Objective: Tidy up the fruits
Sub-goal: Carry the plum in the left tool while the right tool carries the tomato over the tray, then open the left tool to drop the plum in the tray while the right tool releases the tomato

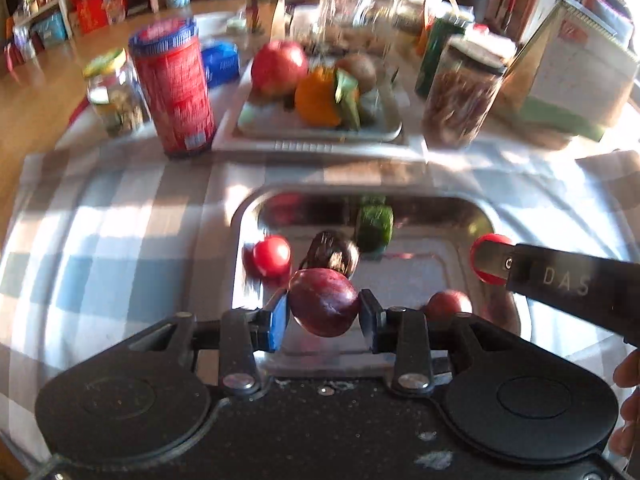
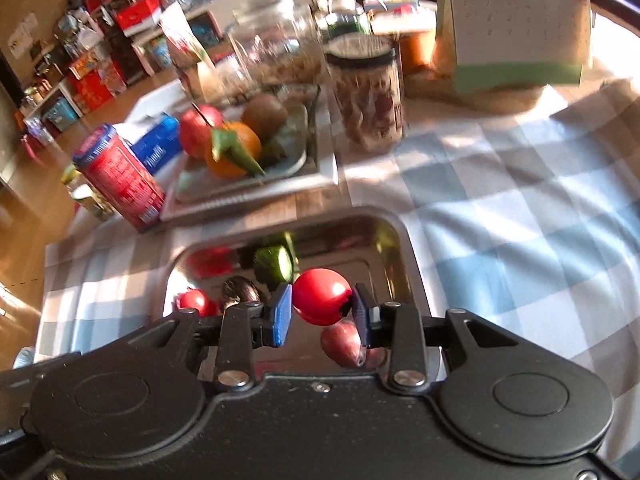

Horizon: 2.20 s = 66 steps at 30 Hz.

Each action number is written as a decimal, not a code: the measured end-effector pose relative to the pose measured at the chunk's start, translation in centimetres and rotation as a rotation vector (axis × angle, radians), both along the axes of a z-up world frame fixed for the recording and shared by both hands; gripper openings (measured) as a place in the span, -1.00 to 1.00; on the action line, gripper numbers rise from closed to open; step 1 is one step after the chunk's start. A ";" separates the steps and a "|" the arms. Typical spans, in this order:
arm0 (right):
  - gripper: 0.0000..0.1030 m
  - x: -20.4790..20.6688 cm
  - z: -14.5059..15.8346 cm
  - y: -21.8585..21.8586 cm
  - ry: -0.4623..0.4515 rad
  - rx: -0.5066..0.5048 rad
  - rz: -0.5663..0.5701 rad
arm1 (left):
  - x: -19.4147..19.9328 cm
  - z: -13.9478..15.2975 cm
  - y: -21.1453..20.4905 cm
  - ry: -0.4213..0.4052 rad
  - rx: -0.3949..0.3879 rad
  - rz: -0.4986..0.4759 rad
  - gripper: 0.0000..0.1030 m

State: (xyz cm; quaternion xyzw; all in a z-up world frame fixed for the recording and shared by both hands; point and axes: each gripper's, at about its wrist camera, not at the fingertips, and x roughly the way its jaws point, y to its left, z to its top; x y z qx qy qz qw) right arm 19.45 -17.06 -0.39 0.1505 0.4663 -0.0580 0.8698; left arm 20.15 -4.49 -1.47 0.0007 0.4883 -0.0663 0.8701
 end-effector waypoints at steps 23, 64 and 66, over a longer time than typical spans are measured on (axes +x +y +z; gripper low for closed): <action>-0.10 1.7 -2.9 -0.7 0.062 -0.027 -0.059 | 1.3 -2.8 -0.4 0.059 0.045 -0.012 -0.28; -0.10 1.1 -2.0 0.1 0.048 -0.102 -0.008 | 0.6 -0.7 0.3 -0.006 0.082 0.022 -0.25; -0.10 0.9 -1.8 0.0 0.046 -0.105 -0.007 | 0.4 -0.4 0.4 -0.018 0.083 0.017 -0.25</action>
